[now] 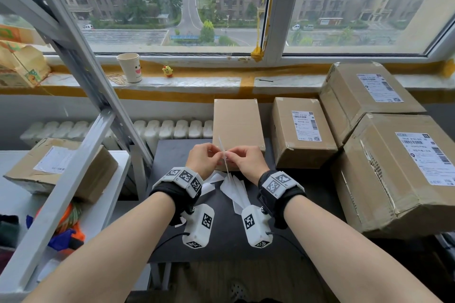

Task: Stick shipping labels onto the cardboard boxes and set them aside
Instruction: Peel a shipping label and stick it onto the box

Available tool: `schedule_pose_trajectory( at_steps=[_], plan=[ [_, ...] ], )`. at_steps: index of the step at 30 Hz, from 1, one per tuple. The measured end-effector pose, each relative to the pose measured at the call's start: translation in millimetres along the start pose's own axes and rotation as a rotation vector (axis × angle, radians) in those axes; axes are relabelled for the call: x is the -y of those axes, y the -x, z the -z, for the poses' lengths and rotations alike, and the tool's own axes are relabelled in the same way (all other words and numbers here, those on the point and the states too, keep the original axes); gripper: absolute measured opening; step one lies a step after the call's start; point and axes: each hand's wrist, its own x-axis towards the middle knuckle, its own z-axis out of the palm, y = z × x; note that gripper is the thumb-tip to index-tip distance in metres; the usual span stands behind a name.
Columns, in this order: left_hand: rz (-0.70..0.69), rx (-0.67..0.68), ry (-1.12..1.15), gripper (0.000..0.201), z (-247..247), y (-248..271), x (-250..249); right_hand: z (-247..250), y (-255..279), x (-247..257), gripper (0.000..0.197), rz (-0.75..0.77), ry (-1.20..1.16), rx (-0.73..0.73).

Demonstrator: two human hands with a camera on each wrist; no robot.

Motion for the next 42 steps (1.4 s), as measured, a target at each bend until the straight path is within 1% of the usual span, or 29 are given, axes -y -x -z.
schedule_pose_trajectory(
  at_steps=[3,7,10,14,17,20,25,30,36,42],
  plan=[
    [0.001,-0.026,-0.058,0.013,1.8,0.6,4.3,2.0,-0.1,-3.7,0.014,-0.025,-0.001,-0.038],
    [0.063,-0.09,-0.108,0.024,8.5,3.4,13.5,7.1,4.0,-8.1,0.02,-0.068,-0.036,-0.074],
    [0.125,-0.131,-0.125,0.022,16.1,6.8,21.8,11.3,2.5,-16.6,0.021,-0.115,-0.006,-0.147],
    [0.217,-0.175,-0.156,0.012,25.1,12.4,36.9,16.8,2.5,-28.6,0.021,-0.163,0.035,-0.263],
    [0.273,-0.186,-0.197,0.011,28.4,18.7,48.5,21.6,6.8,-33.0,0.016,-0.185,0.055,-0.33],
    [0.331,-0.183,-0.23,0.01,28.3,23.5,59.3,25.4,12.0,-37.3,0.012,-0.204,0.113,-0.386],
    [0.383,-0.154,-0.277,0.012,24.9,29.7,76.9,29.2,19.6,-44.3,0.013,-0.228,0.244,-0.483],
    [0.422,-0.136,-0.311,0.014,19.5,34.1,93.1,33.3,25.9,-48.2,0.017,-0.282,0.305,-0.589],
    [0.452,-0.111,-0.365,0.017,10.6,33.0,106.0,39.7,34.7,-52.3,0.019,-0.308,0.349,-0.624],
    [0.47,-0.094,-0.374,0.017,7.1,31.3,118.1,40.3,39.3,-56.5,0.016,-0.313,0.321,-0.645]
  ],
)
